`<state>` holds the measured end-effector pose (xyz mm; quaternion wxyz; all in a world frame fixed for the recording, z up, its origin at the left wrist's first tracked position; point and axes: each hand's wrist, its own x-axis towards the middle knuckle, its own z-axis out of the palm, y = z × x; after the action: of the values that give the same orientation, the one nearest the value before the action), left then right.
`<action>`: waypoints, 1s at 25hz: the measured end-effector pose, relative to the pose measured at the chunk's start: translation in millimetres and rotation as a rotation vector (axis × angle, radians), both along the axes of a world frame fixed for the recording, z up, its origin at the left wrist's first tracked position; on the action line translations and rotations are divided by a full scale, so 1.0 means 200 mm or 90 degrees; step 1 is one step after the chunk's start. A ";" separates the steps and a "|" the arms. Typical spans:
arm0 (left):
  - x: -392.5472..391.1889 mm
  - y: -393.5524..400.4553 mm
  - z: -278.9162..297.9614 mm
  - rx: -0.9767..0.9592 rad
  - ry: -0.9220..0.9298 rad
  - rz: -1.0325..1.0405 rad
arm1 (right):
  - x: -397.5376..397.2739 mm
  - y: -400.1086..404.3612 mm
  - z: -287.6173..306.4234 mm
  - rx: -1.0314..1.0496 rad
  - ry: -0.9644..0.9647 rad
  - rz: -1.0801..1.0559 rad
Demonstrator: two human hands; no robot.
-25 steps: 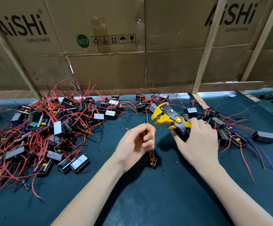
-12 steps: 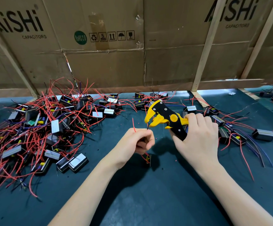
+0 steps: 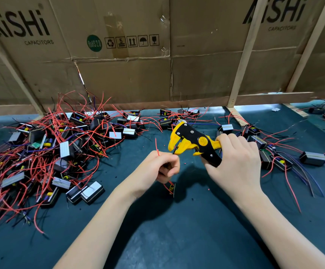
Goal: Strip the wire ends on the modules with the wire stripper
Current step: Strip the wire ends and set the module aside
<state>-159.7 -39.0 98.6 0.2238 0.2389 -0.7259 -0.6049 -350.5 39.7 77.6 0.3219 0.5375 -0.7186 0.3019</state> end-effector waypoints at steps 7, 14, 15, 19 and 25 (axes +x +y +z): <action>0.01 -0.01 0.00 0.012 0.007 -0.012 | -0.02 0.00 -0.01 -0.006 0.006 0.021; 0.02 -0.03 -0.01 0.024 0.006 -0.038 | 0.00 0.01 0.00 0.006 -0.048 0.079; 0.02 -0.03 -0.01 0.025 0.005 -0.038 | 0.00 0.01 0.00 0.016 -0.061 0.082; 0.02 -0.02 -0.01 0.040 0.003 -0.032 | 0.00 0.01 -0.01 0.070 -0.092 0.068; 0.02 0.00 0.00 0.067 0.024 -0.066 | 0.00 0.02 0.01 0.048 -0.085 0.038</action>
<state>-155.7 -39.8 99.1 0.1927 0.2008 -0.6999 -0.6578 -351.2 44.4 78.6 0.2439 0.5490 -0.7331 0.3189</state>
